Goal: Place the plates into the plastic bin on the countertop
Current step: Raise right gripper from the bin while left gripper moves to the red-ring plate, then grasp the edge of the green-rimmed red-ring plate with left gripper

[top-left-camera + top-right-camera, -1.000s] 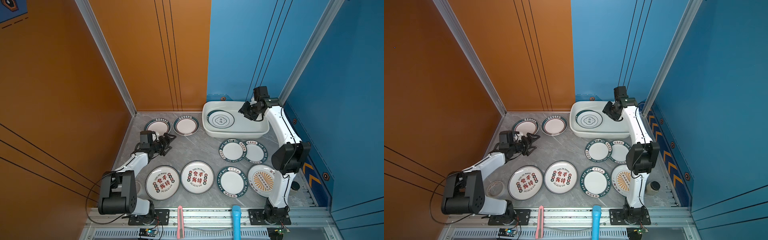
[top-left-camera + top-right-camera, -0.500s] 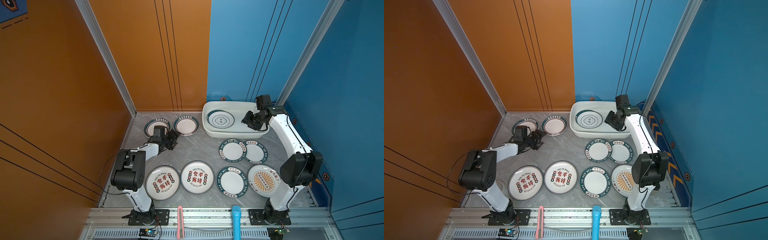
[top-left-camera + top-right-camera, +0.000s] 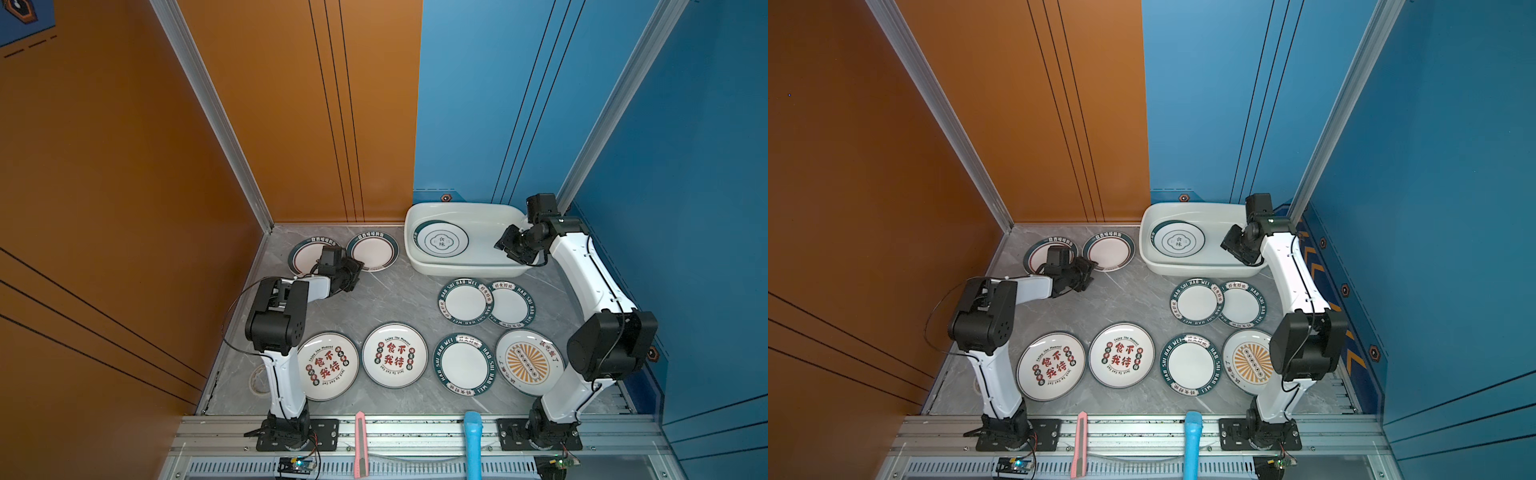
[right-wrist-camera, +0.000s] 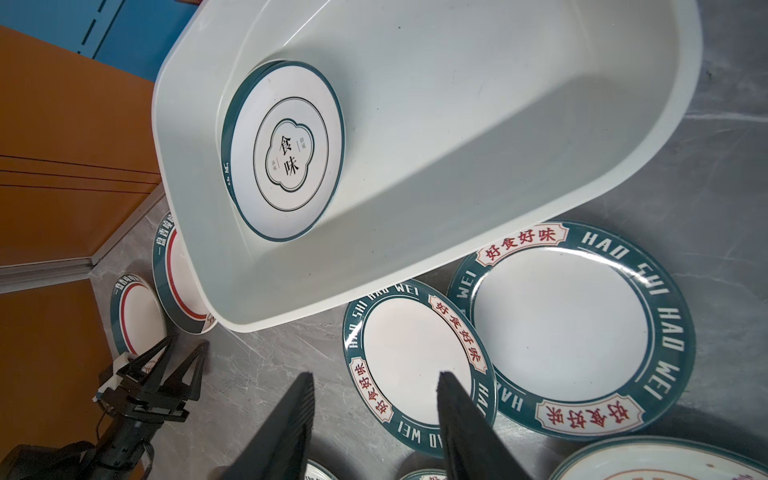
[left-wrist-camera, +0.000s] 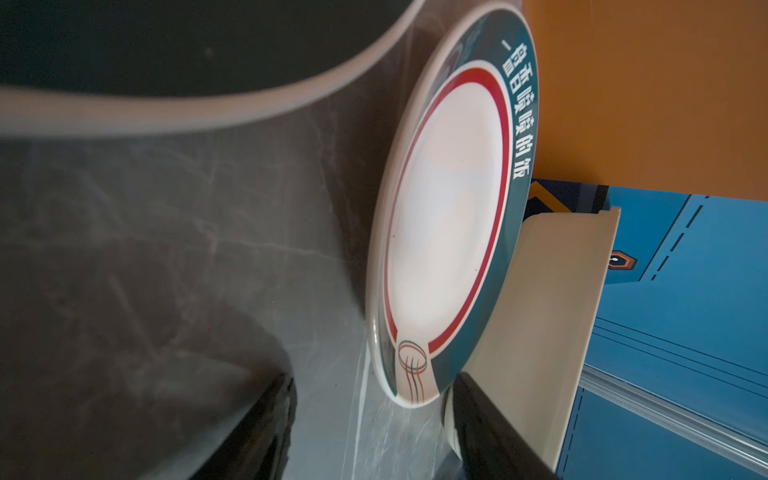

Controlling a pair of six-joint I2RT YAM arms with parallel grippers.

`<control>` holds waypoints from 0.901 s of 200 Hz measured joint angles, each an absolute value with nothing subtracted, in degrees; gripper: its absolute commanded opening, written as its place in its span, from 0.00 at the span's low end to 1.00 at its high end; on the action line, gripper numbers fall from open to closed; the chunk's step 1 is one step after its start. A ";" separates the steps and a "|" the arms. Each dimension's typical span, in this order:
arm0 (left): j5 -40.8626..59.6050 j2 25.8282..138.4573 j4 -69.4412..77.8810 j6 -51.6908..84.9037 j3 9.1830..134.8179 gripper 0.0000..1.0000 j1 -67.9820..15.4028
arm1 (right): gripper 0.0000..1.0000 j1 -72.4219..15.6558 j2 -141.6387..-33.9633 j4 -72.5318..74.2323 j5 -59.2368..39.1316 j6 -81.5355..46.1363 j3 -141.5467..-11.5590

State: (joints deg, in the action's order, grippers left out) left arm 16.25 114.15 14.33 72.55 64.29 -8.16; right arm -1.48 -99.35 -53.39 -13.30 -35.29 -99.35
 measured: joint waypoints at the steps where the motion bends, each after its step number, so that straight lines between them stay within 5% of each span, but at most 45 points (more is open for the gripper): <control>1: 16.16 114.24 14.37 72.64 64.36 0.57 -8.21 | 0.51 -1.48 -99.35 -53.39 -13.34 -35.29 -99.35; 180: 15.90 120.88 20.29 72.18 67.46 0.13 -8.14 | 0.50 -1.43 -102.78 -53.56 -16.78 -35.31 -103.02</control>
